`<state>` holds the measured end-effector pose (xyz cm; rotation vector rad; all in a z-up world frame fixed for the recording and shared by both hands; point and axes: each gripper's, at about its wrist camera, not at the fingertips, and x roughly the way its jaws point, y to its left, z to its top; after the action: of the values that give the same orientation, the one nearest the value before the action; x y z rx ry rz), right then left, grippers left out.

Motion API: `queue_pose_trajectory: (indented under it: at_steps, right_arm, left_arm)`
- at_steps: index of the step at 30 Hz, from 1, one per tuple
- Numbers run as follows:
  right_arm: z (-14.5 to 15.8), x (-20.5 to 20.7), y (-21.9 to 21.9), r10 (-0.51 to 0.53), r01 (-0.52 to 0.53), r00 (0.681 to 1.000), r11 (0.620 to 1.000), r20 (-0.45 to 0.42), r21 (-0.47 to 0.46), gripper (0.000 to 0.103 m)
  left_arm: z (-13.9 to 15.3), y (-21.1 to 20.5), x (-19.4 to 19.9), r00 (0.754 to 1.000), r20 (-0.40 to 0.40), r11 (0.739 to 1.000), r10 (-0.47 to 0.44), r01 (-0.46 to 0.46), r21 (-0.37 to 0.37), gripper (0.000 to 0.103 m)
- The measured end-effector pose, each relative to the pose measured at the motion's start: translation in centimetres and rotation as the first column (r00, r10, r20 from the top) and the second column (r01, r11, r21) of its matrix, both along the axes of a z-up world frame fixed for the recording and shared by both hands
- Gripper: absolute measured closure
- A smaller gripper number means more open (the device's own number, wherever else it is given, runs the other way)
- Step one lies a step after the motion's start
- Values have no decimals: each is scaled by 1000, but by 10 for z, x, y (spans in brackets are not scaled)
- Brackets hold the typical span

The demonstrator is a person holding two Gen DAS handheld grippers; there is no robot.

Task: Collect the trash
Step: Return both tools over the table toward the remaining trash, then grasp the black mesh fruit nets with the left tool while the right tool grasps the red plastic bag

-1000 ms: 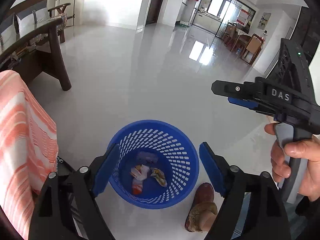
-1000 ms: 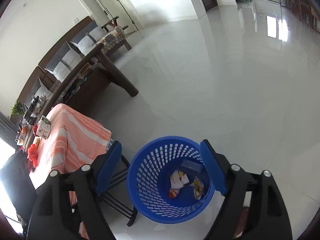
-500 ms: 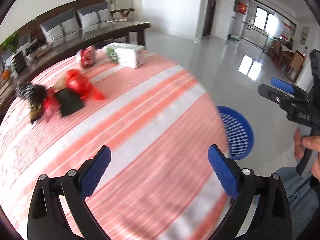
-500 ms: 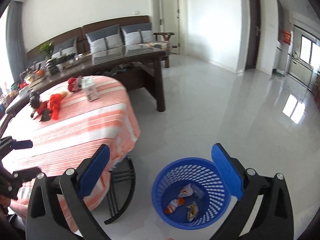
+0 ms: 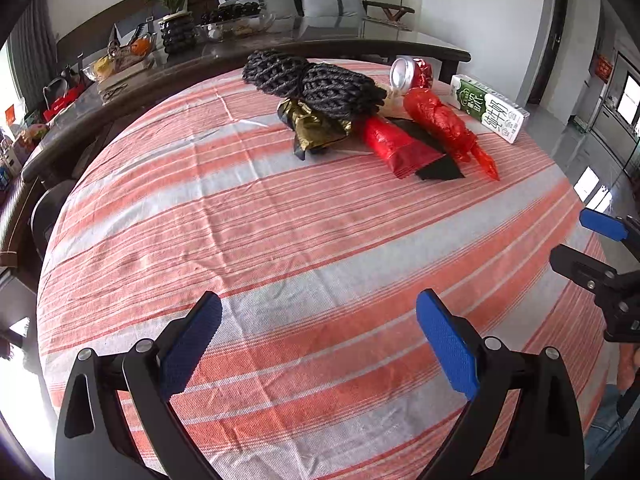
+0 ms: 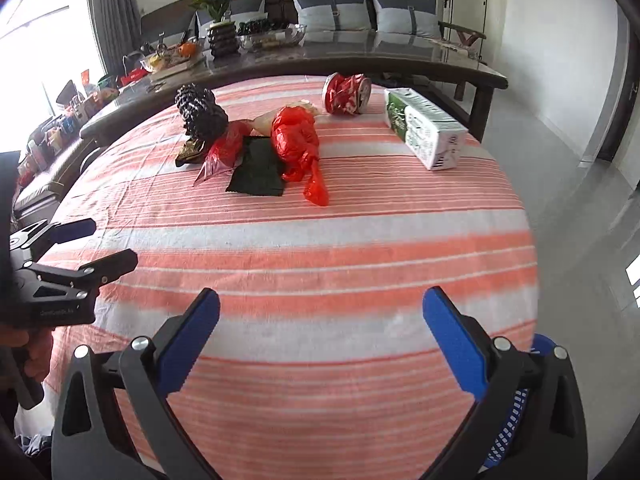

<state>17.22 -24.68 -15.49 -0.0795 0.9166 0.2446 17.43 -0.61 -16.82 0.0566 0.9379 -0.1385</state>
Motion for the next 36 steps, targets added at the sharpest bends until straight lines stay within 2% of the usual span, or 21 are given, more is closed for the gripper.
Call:
queue_pose_trajectory:
  at_steps: [2, 6, 9, 12, 14, 17, 21, 22, 23, 24, 25, 28, 33, 36]
  right_arm:
    - [-9, 11, 7, -1, 0, 1000, 1000, -25, -31, 5]
    - [-19, 17, 11, 0, -2, 999, 999, -52, -43, 5]
    - [-20, 15, 11, -3, 1, 999, 999, -45, -32, 5]
    - [-21, 16, 12, -2, 1, 999, 999, -44, -33, 5]
    - [-21, 18, 13, -2, 0, 999, 999, -44, -32, 5]
    - [-21, 17, 13, 0, -1, 999, 999, -44, -33, 5]
    - [-21, 17, 13, 0, -1, 999, 999, -44, -33, 5]
    - [-21, 16, 13, 0, -1, 999, 999, -44, -34, 5]
    - [-21, 16, 13, 0, -1, 999, 999, -44, -34, 5]
    - [-21, 16, 13, 0, -1, 999, 999, -43, -33, 5]
    - [-21, 16, 13, 0, -1, 999, 999, -42, -33, 5]
    - [-21, 14, 13, 0, -1, 999, 1000, -40, -31, 5]
    - [-21, 14, 12, 0, -1, 999, 999, -40, -32, 5]
    - [-20, 13, 12, 0, -2, 999, 999, -40, -32, 5]
  left_arm:
    - [-7, 0, 0, 1000, -17, 1000, -6, 5, -7, 6]
    - [-1, -3, 1, 999, 4, 999, -33, 33, -12, 5]
    - [18, 1, 16, 999, 36, 996, -31, 34, -82, 5]
    - [49, -4, 46, 996, 83, 991, -22, 33, -132, 6]
    - [65, -9, 74, 993, 120, 992, 15, 0, -128, 6]
    - [64, -12, 126, 991, 73, 986, 112, -102, -129, 6]
    - [41, -10, 169, 980, -41, 969, 196, -200, -145, 6]
    - [37, -10, 172, 978, -56, 966, 200, -206, -156, 8]
    - [34, -9, 172, 979, -61, 964, 195, -202, -170, 21]
    - [33, -9, 171, 982, -64, 965, 179, -188, -185, 31]
    - [33, -8, 169, 985, -67, 966, 157, -167, -198, 53]
    - [35, -2, 157, 995, -40, 976, 95, -101, -194, 64]
    - [53, 29, 115, 997, -25, 977, -69, 63, -205, 65]
    - [52, 43, 82, 973, -69, 962, -219, 203, -183, 64]
